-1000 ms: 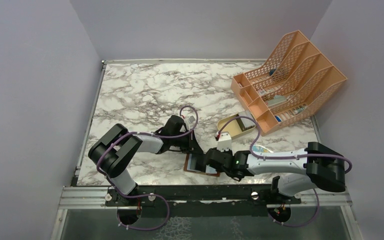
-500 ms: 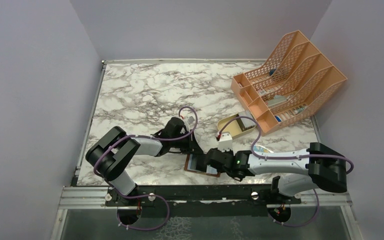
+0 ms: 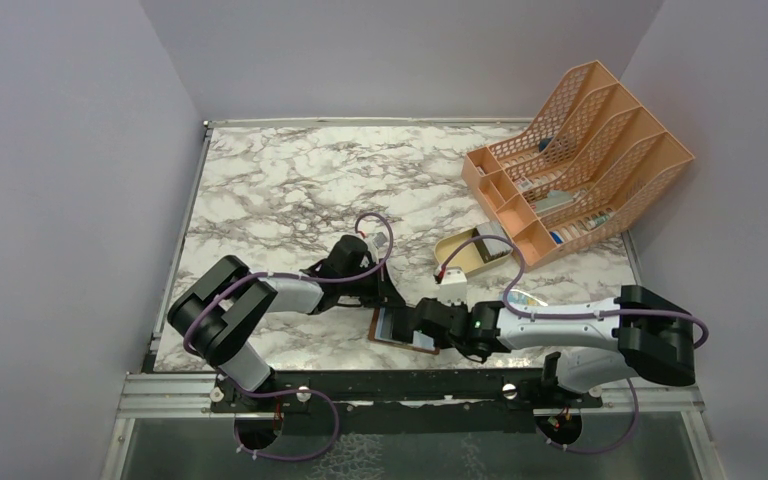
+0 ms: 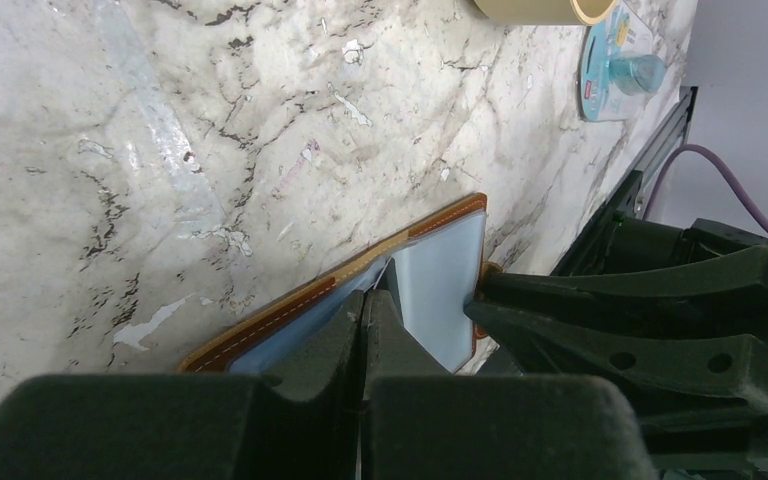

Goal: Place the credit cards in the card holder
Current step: Insert the credit card into the card holder.

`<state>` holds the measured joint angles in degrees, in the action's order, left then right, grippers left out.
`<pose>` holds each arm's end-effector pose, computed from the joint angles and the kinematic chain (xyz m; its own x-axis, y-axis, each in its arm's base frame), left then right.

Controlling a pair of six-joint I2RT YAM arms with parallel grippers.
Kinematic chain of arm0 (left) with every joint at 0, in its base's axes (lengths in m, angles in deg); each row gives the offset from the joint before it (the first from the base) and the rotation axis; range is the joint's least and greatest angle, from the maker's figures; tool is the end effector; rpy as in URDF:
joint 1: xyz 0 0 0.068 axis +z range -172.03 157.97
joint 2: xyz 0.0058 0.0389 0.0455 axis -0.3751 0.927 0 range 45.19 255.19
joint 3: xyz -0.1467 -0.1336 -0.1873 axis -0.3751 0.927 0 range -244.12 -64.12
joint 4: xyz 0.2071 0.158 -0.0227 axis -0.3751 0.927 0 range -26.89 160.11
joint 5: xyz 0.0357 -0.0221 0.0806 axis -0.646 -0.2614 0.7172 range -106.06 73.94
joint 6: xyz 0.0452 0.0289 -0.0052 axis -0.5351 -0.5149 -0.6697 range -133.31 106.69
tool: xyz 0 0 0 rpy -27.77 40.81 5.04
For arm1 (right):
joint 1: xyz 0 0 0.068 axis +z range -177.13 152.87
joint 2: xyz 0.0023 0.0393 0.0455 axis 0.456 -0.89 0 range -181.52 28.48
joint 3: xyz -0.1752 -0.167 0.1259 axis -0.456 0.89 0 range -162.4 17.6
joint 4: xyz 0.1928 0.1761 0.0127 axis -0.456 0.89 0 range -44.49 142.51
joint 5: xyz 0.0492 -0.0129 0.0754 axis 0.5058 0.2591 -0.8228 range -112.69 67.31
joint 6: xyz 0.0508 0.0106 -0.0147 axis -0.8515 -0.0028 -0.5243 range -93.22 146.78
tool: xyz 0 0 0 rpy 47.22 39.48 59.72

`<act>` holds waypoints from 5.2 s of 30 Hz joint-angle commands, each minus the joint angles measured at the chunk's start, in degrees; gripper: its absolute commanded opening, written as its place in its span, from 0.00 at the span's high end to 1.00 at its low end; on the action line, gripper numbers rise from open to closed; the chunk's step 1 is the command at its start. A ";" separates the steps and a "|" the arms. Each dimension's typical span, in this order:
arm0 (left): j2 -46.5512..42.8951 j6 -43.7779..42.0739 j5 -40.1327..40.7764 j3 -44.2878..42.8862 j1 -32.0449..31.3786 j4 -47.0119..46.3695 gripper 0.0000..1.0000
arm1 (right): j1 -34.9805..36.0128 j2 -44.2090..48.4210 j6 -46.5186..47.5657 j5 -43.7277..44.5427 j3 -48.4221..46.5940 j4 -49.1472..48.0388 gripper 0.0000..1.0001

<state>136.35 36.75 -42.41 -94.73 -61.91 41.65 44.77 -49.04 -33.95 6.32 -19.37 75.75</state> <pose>0.2049 -0.1918 0.1269 -0.9539 -0.0983 -0.2837 0.1676 0.6096 -0.7748 0.0855 0.2063 0.1583 -0.8253 -0.0695 -0.5603 -0.1262 0.9900 0.0631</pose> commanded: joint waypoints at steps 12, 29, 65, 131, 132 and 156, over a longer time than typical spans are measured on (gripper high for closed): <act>0.21 -2.33 -2.67 1.50 -0.58 -1.40 1.00 | -0.06 -1.39 -0.59 0.47 2.52 -0.13 0.81; 3.15 -1.66 -3.22 1.79 -1.34 -9.18 1.00 | -0.09 -1.50 -0.18 -0.20 3.03 -1.48 0.83; -5.42 2.32 3.76 2.14 -2.40 -4.21 0.53 | -0.09 0.85 2.30 1.07 3.87 -5.25 0.84; -14.09 10.65 19.10 3.03 -13.36 7.74 0.47 | -1.94 7.64 1.73 2.30 1.62 2.89 0.81; -14.34 10.79 19.02 3.11 -13.37 7.74 0.47 | -2.01 7.64 1.70 2.34 1.76 2.89 0.81; -12.75 10.76 19.05 1.96 -15.09 8.94 0.47 | -2.11 2.93 1.47 0.87 4.19 -2.11 0.84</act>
<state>123.01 47.86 -24.29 -90.91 -76.27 50.33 42.89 -45.15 -32.81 7.07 -15.88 75.75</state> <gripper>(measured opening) 0.531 0.167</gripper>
